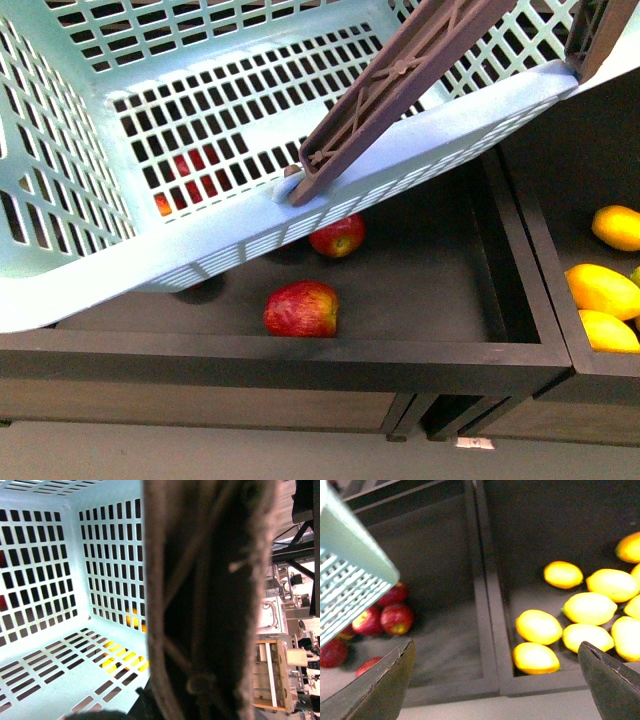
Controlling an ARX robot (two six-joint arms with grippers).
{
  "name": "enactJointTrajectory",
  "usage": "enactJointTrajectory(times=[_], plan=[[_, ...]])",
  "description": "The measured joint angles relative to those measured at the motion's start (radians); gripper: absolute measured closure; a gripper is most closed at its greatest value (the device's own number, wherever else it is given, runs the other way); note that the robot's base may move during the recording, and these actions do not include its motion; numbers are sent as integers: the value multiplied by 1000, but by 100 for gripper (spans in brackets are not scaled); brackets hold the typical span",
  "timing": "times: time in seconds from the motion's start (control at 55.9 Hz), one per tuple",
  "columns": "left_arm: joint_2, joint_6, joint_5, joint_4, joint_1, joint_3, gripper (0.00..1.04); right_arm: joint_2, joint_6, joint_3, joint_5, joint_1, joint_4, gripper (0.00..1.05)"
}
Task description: Pick lemon and mango into basket
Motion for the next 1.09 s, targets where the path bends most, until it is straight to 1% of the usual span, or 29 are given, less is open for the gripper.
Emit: enactJointTrajectory(times=[0.036, 0.089, 0.215, 0.268, 0.322, 0.376, 0.465, 0.644, 1.091], plan=[[0, 0, 0, 0, 0, 0, 100, 110, 21, 50, 21, 8, 24, 9], [0, 0, 0, 0, 0, 0, 100, 214, 55, 100, 27, 19, 28, 9], [0, 0, -3, 0, 0, 0, 100, 474, 139, 239, 103, 49, 26, 9], [0, 0, -3, 0, 0, 0, 100, 609, 211, 334, 157, 58, 1, 9], [0, 0, -2, 0, 0, 0, 100, 692, 268, 402, 173, 63, -30, 9], [0, 0, -2, 0, 0, 0, 100, 793, 356, 487, 201, 72, -72, 9], [0, 0, -2, 0, 0, 0, 100, 908, 448, 571, 210, 84, -103, 9], [0, 1, -4, 0, 0, 0, 100, 990, 533, 610, 206, 83, -114, 9], [0, 0, -1, 0, 0, 0, 100, 1123, 563, 726, 198, 72, -138, 9]])
